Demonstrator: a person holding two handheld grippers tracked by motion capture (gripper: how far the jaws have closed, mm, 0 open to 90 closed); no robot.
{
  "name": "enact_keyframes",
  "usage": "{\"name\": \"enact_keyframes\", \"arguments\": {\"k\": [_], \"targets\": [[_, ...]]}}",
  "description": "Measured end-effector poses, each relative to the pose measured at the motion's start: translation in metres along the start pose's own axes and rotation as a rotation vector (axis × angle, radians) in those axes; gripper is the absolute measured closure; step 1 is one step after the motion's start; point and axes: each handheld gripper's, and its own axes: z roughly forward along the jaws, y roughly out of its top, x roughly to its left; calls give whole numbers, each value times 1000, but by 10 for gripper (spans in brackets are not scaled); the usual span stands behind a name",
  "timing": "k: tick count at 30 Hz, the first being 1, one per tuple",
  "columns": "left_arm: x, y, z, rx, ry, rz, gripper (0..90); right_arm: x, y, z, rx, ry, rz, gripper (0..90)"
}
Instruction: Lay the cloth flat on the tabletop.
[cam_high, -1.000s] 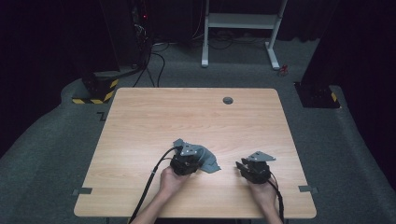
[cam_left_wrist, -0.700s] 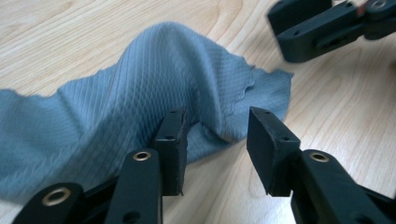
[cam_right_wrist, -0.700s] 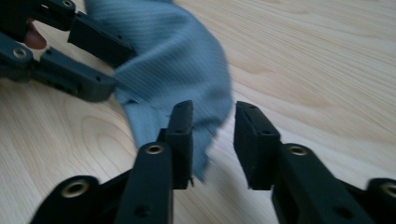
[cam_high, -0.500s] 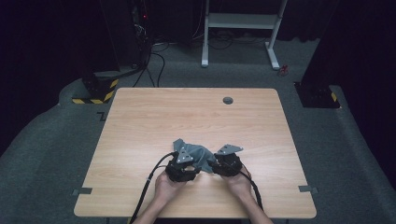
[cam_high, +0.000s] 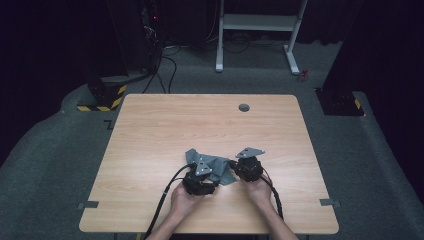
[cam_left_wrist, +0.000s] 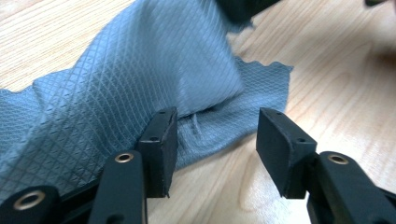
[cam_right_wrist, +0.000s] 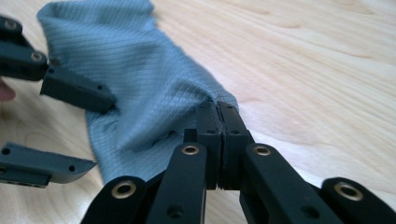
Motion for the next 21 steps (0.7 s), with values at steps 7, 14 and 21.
{"name": "enact_keyframes", "arguments": {"k": [7, 14, 21], "targets": [[2, 4, 0, 26, 31, 43, 732, -18, 2, -8, 2, -42, 46, 890], [7, 5, -8, 62, 29, 98, 871, -26, -3, -21, -2, -68, 49, 890], [31, -3, -34, 34, 50, 66, 869, -38, -25, -31, 33, -51, 101, 890]]}}
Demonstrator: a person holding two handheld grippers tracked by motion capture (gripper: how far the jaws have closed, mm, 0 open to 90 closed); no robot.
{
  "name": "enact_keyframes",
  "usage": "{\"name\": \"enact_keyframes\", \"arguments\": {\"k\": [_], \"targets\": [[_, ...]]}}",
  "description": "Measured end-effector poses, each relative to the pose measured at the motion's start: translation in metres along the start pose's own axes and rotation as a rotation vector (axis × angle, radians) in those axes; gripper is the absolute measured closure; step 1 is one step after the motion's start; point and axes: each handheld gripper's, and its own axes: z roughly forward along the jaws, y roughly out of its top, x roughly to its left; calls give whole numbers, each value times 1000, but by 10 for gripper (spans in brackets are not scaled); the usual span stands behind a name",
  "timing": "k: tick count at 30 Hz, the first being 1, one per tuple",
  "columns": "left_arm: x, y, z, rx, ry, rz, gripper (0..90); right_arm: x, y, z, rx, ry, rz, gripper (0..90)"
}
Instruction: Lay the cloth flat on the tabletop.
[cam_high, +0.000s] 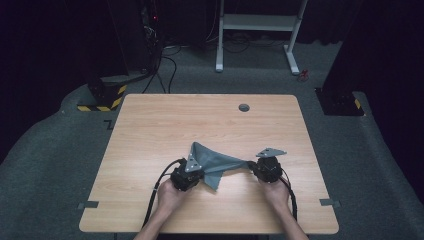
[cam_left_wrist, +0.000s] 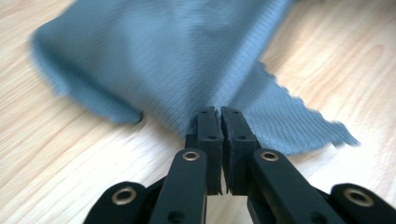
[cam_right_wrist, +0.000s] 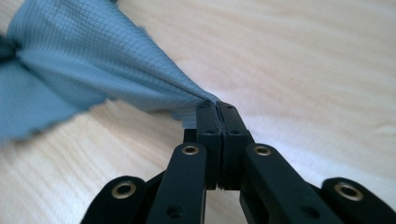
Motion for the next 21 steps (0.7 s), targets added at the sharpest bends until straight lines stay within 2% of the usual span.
{"name": "enact_keyframes", "arguments": {"k": [2, 3, 4, 5, 6, 7, 8, 9, 11, 12, 14, 16, 18, 19, 20, 21], "targets": [[4, -2, -2, -4, 13, -19, 851, 5, -2, 7, 33, -2, -30, 885], [5, -2, -2, -6, 20, -33, 851, 5, -2, 7, 33, -2, -30, 885], [4, -3, -3, -8, 23, -45, 809, 6, -2, 9, 39, -3, -26, 865], [-1, -3, -6, -18, 11, -47, 731, 7, -1, 9, 21, 9, -15, 829], [-1, -3, -6, -18, 11, -47, 704, 7, -1, 9, 21, 9, -15, 829], [-6, -3, -10, -31, -1, -37, 704, 9, 0, 7, 13, 18, -8, 820], [-14, -1, -14, -42, -31, -24, 665, 14, 1, 3, -2, 20, -29, 784], [-14, -1, -14, -42, -31, -24, 653, 16, 2, 1, -11, 20, -40, 773], [-24, 0, -13, -40, -46, -1, 643, 17, 3, 0, -18, 22, -52, 767], [-31, 1, -7, -23, -57, 4, 623, 19, 4, 0, -19, 24, -60, 748], [-37, 0, 3, 0, -45, 6, 605, 19, 5, 2, -17, 28, -58, 741], [-38, 0, 8, 13, -43, 0, 574, 18, 5, 5, -10, 31, -55, 743], [-42, 0, 17, 39, -12, 19, 572, 16, 6, 14, 18, 34, -44, 796], [-42, 0, 17, 31, -15, 23, 588, 16, 7, 16, 25, 38, -41, 845], [-42, 0, 17, 31, -15, 23, 624, 16, 7, 16, 25, 38, -41, 845], [-42, 1, 17, 33, -31, 16, 624, 15, 7, 18, 28, 46, -49, 893]]}}
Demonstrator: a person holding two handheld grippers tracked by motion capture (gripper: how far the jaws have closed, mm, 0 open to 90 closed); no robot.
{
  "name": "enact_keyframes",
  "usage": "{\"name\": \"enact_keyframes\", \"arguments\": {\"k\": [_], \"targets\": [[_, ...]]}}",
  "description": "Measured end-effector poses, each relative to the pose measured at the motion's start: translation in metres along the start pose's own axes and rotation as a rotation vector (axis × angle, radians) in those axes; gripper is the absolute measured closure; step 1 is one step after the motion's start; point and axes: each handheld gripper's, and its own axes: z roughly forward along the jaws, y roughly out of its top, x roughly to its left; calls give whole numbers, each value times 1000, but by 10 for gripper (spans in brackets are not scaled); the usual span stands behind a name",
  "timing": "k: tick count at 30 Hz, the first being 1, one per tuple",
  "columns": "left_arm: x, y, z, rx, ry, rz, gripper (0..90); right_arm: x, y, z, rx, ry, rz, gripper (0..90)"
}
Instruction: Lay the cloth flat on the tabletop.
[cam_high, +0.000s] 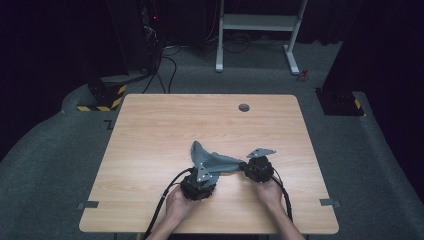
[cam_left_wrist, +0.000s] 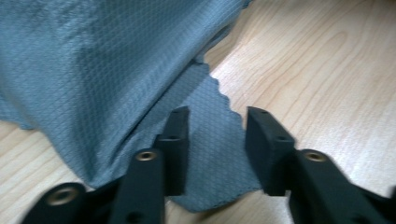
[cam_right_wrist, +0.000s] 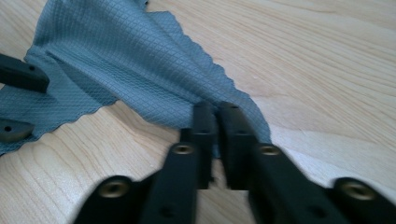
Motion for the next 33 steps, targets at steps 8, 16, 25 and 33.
{"name": "enact_keyframes", "arguments": {"k": [8, 16, 25, 33], "targets": [[6, -5, -10, 44, 11, 50, 896, -6, 3, -16, -28, -17, 5, 900], [22, -19, -33, -2, 9, 10, 894, -4, 2, 0, 20, 4, 17, 605], [27, -45, -63, -19, 22, 25, 891, 17, -12, -10, 57, 111, -58, 892], [29, -50, -62, -28, -20, -28, 706, 29, -20, -26, 6, 128, -60, 697]]}}
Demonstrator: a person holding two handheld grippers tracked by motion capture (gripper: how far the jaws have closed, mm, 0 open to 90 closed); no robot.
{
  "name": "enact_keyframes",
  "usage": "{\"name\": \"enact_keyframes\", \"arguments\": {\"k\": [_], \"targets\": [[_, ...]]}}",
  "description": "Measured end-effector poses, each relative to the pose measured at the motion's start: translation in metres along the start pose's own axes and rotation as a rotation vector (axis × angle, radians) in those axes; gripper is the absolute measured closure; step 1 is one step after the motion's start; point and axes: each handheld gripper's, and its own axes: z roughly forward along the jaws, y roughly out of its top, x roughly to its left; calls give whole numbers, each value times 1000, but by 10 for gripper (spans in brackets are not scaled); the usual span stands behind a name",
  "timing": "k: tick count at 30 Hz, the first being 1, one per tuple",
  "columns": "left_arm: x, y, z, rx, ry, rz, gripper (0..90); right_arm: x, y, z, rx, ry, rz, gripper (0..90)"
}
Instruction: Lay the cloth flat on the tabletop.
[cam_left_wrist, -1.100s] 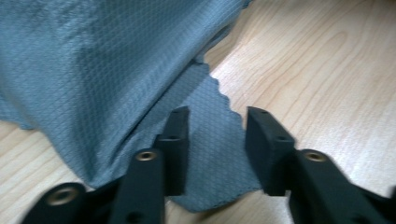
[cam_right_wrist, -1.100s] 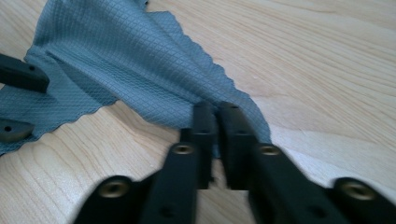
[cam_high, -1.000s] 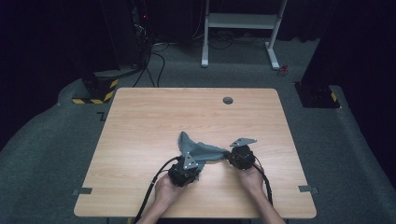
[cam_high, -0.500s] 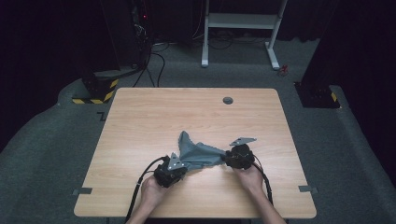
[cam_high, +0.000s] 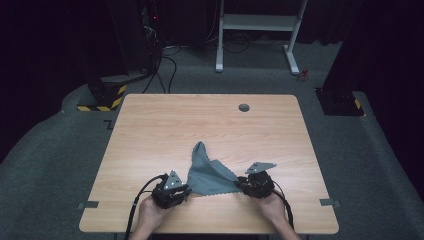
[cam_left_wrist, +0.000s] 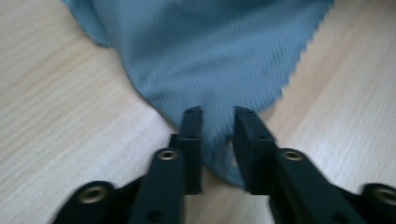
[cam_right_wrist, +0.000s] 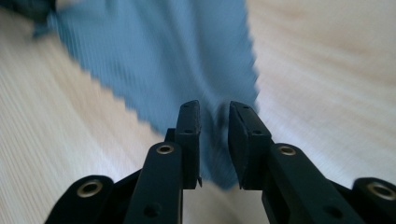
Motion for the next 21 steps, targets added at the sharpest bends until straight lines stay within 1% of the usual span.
{"name": "enact_keyframes", "arguments": {"k": [1, 2, 3, 4, 5, 6, 8, 9, 10, 11, 13, 14, 15, 16, 17, 18, 19, 20, 21], "targets": [[2, 2, 0, -13, 7, -16, 706, 0, 0, 0, 0, 0, 0, 697], [4, 4, 0, -27, 15, -39, 678, -1, 4, -1, -16, -12, 16, 682], [7, 7, 1, -36, 25, -57, 612, -4, 9, -1, -36, -31, 18, 678], [9, 10, 4, -40, 45, -76, 612, -5, 16, 1, -43, -42, 28, 674], [11, 14, 8, -37, 67, -95, 590, -8, 22, 4, -45, -50, 31, 674], [13, 16, 13, -30, 92, -103, 571, -9, 29, 10, -37, -60, 32, 676], [14, 20, 22, -13, 134, -104, 544, -11, 42, 24, -19, -67, 22, 675], [15, 21, 27, -9, 151, -106, 529, -11, 47, 32, -8, -66, 28, 675], [15, 21, 30, -9, 160, -105, 522, -10, 53, 43, 5, -68, 18, 672], [15, 20, 32, -9, 167, -104, 515, -9, 57, 51, 15, -66, 18, 667], [15, 18, 37, -1, 174, -110, 503, -8, 62, 66, 30, -64, 2, 657], [15, 17, 38, -2, 175, -107, 496, -7, 65, 73, 41, -62, 12, 655], [16, 16, 38, -5, 175, -112, 490, -6, 67, 78, 48, -60, 13, 656], [17, 16, 38, -8, 172, -115, 480, -6, 68, 82, 56, -66, 8, 666], [17, 15, 38, -11, 172, -106, 471, -4, 70, 88, 66, -72, -15, 797], [17, 15, 38, -11, 172, -106, 468, -3, 70, 88, 69, -63, -26, 881], [17, 14, 38, -23, 176, -106, 468, -3, 70, 88, 69, -63, -26, 881], [16, 11, 38, -43, 174, -109, 470, -2, 69, 88, 69, -59, -52, 894], [17, 8, 38, -63, 170, -112, 473, 0, 69, 87, 76, -69, -81, 900]]}}
